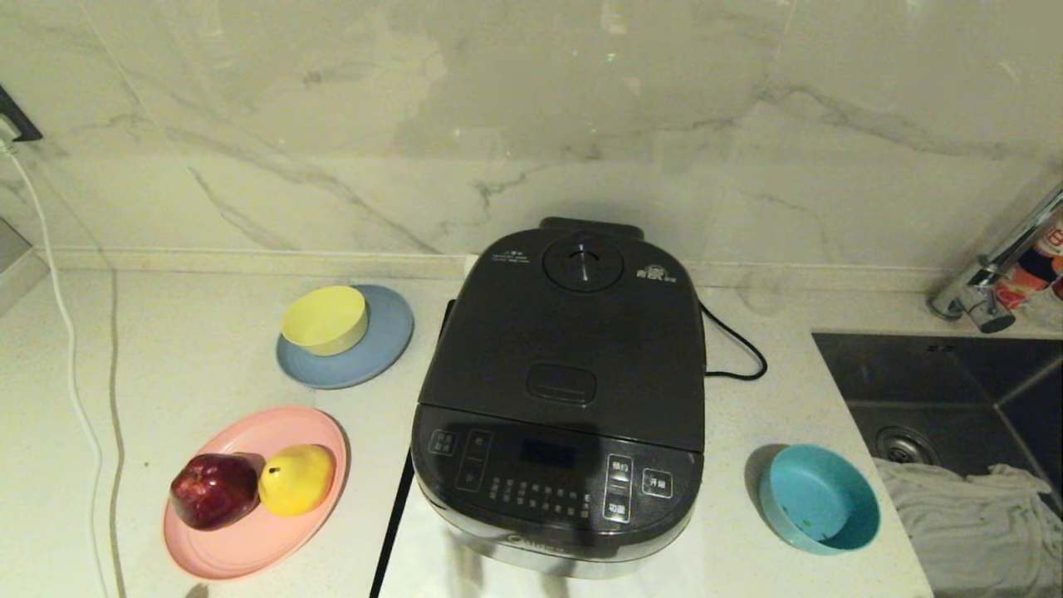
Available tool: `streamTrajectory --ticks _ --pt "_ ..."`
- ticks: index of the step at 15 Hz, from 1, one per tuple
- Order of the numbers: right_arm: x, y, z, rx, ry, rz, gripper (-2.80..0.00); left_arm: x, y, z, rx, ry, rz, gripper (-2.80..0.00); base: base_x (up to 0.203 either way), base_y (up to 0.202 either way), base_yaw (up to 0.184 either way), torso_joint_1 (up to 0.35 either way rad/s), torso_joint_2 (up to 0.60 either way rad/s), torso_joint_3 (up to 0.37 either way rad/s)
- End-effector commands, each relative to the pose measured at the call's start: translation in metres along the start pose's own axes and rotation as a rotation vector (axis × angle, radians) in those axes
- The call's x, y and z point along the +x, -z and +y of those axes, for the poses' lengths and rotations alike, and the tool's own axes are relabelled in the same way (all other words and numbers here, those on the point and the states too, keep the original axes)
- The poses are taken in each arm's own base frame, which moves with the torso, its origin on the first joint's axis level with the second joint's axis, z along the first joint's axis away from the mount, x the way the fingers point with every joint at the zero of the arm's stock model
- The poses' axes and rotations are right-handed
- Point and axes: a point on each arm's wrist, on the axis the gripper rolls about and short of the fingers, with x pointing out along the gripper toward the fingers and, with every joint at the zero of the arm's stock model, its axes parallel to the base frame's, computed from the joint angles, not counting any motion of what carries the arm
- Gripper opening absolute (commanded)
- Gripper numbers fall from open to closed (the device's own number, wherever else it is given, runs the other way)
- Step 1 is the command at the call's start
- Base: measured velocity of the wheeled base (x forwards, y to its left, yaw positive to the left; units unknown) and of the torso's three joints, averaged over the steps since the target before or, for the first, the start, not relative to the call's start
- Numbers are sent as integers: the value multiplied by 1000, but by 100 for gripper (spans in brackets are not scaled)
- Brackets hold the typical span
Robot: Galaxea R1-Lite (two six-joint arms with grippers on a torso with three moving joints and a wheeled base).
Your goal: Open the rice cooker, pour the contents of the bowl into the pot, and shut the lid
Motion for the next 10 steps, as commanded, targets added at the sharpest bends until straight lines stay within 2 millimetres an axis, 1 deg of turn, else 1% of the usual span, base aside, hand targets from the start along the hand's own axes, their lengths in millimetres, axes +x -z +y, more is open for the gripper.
streamTrajectory --ticks 1,3,4,5,8,10 --pt "19 27 5 19 -61 -37 -280 1 3 0 0 0 7 -280 0 0 0 0 0 0" --pt "41 47 10 -45 -110 -109 -280 1 3 0 0 0 7 -280 0 0 0 0 0 0" --pt "44 49 12 -74 -156 -172 -280 1 3 0 -1 0 7 -280 0 0 0 0 0 0" --pt "45 49 13 -97 -205 -193 -280 1 3 0 0 0 7 -280 0 0 0 0 0 0" --pt "48 64 15 -161 -313 -75 -280 1 3 0 -1 0 7 -280 0 0 0 0 0 0" --pt "48 64 15 -166 -319 -82 -280 1 3 0 -1 0 7 -280 0 0 0 0 0 0"
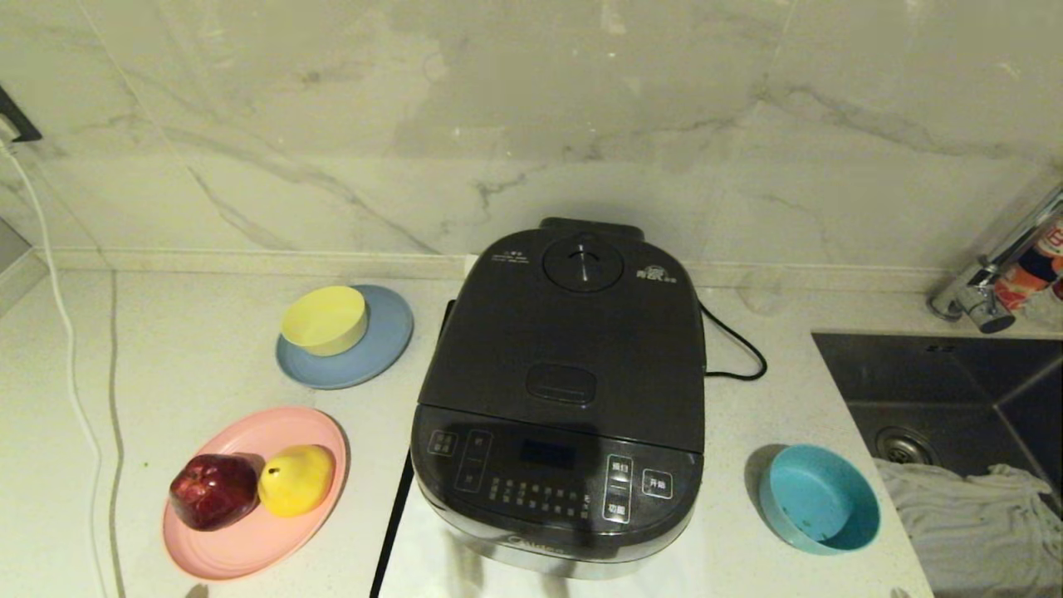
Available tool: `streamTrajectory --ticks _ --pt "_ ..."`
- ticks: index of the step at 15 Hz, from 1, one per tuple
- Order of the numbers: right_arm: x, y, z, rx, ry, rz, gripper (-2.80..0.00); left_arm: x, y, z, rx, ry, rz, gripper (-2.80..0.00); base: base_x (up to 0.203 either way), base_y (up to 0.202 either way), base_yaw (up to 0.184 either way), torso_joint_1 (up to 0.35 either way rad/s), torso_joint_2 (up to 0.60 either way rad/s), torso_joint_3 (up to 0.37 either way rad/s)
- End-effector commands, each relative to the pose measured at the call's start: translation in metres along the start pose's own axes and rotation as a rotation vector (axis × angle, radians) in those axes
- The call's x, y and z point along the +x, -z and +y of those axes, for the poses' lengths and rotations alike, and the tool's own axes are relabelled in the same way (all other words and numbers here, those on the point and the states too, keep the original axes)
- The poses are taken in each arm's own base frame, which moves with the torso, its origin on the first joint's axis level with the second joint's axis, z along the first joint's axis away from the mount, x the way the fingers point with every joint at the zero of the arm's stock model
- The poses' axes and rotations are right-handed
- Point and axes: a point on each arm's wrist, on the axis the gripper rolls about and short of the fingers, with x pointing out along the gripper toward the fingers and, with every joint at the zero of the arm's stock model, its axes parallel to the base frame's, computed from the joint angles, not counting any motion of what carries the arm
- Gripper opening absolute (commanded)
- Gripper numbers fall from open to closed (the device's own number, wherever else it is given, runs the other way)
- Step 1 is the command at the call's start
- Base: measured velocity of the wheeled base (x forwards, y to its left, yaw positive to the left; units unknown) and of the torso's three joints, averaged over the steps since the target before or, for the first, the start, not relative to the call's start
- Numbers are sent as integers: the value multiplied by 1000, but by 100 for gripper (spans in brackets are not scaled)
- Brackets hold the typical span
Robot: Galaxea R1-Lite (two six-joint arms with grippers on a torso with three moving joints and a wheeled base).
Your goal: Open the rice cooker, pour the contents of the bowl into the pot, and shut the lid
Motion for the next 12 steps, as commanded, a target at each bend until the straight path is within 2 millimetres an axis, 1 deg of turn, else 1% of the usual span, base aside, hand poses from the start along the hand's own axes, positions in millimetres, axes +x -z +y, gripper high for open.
streamTrajectory --ticks 1,12 --pt "1 2 0 -1 -2 4 -280 1 3 0 -1 1 7 -280 0 0 0 0 0 0" --pt "1 1 0 4 -4 3 -280 1 3 0 -1 1 7 -280 0 0 0 0 0 0"
